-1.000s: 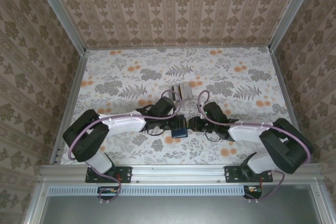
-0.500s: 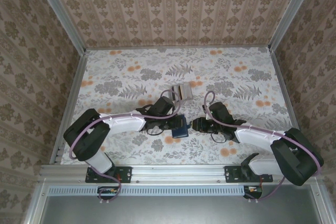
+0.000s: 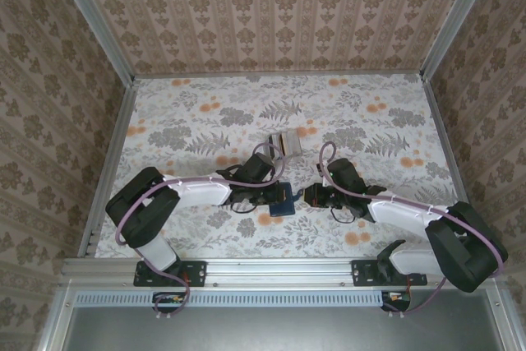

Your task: Put the credit cards into the card holder

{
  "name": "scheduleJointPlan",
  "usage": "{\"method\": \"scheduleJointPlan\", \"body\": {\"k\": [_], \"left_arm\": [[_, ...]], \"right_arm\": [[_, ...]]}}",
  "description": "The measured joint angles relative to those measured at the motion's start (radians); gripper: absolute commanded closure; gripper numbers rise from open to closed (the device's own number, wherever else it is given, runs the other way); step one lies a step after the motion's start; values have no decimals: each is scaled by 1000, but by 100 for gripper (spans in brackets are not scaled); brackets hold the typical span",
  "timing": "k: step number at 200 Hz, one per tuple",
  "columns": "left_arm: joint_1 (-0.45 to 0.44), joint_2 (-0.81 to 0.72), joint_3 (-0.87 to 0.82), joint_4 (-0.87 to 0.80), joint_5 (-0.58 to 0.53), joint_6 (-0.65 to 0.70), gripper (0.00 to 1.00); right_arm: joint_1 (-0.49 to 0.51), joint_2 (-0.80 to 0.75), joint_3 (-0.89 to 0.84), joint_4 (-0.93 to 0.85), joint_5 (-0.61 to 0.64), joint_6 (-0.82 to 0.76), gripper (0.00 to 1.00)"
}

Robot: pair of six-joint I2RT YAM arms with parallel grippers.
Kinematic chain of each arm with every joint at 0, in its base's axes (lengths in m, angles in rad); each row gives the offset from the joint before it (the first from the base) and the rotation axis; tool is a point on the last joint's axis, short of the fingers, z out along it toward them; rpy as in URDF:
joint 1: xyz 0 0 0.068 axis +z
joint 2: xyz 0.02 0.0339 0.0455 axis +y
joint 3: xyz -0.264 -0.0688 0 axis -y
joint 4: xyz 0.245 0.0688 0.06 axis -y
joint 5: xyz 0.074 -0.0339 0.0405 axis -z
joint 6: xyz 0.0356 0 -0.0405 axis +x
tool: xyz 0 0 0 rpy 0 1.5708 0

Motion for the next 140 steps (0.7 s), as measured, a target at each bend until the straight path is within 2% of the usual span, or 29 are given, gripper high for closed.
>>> {"method": "scheduleJointPlan", "body": {"k": [9,21,62,111,140], "left_arm": [[0,0,0,0,0,0,85],[0,0,0,0,0,0,85],[0,3,0,2,1,0,85],[0,4,0,4,1,0,85],[0,4,0,5,1,0,86]], "right_arm": [[-2,0,6,-8,0,-6,78],[-3,0,13,-16,-1,-14,74],[-7,-2,47,-49,-4,-53,73],[-10,10,68,-53,-52,-75,62],[-10,26,84,-51,-96,-82,60]]}}
